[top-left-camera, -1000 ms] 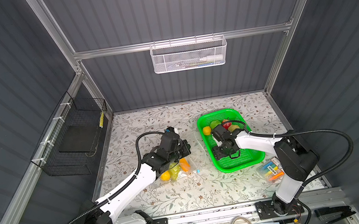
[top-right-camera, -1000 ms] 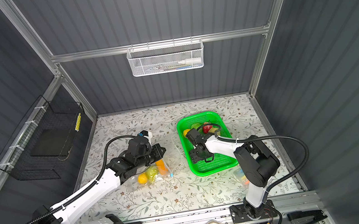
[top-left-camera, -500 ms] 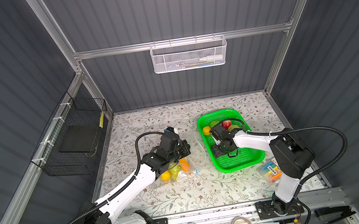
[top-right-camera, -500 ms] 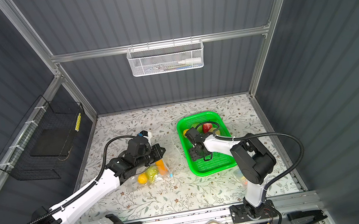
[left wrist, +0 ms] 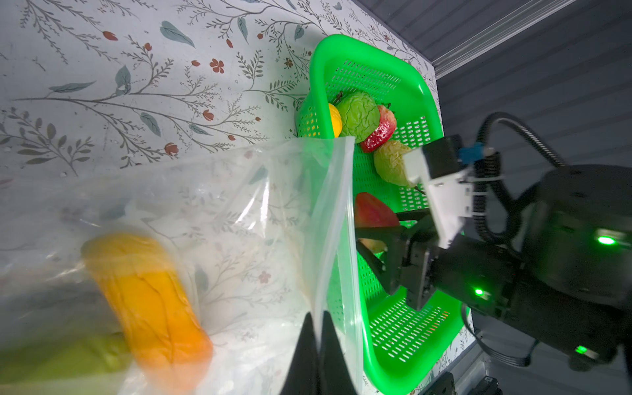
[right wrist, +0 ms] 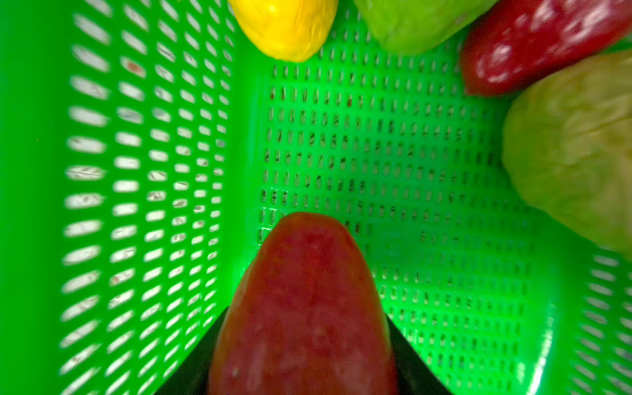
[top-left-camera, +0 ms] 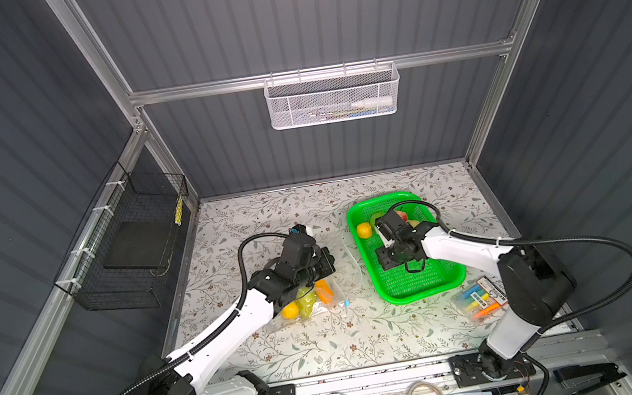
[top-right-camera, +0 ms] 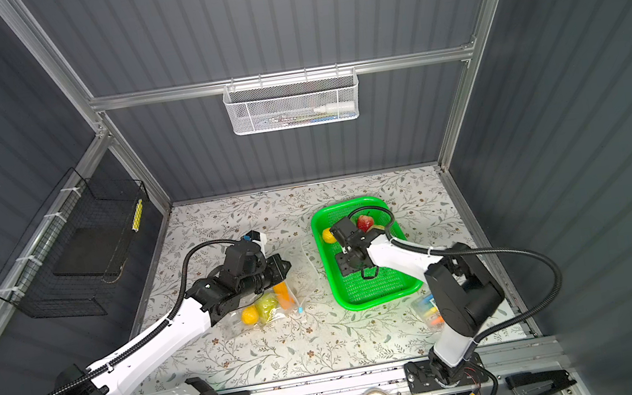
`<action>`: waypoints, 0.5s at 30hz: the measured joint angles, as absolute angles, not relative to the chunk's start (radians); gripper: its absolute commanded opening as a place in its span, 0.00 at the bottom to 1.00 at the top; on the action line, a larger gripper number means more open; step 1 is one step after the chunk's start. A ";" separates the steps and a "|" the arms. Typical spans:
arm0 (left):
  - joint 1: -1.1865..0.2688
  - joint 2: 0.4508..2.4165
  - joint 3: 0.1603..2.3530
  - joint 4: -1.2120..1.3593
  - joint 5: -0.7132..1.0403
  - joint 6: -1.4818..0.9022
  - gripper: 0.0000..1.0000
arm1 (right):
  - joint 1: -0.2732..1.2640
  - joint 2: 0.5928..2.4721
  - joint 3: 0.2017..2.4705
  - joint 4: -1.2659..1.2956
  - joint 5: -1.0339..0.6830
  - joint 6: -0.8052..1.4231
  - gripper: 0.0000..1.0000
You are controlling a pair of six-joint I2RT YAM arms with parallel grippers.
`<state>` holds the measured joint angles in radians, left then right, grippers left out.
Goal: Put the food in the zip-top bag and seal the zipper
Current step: 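Lift the red pear and carry it into the open bag, then release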
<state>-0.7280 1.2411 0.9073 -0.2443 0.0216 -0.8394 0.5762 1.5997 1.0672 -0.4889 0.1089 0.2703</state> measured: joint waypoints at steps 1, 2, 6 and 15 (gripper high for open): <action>-0.728 1.241 0.907 -0.244 0.022 -0.839 0.00 | 0.575 1.570 1.069 -0.500 0.110 0.266 0.53; -0.728 1.241 0.907 -0.245 0.022 -0.839 0.00 | 0.575 1.546 1.074 -0.511 0.110 0.262 0.53; -0.728 1.242 0.908 -0.244 0.022 -0.839 0.00 | 0.575 1.460 1.105 -0.554 0.100 0.256 0.51; -0.728 1.250 0.908 -0.239 0.023 -0.839 0.00 | 0.593 1.338 1.141 -0.572 -0.074 0.305 0.49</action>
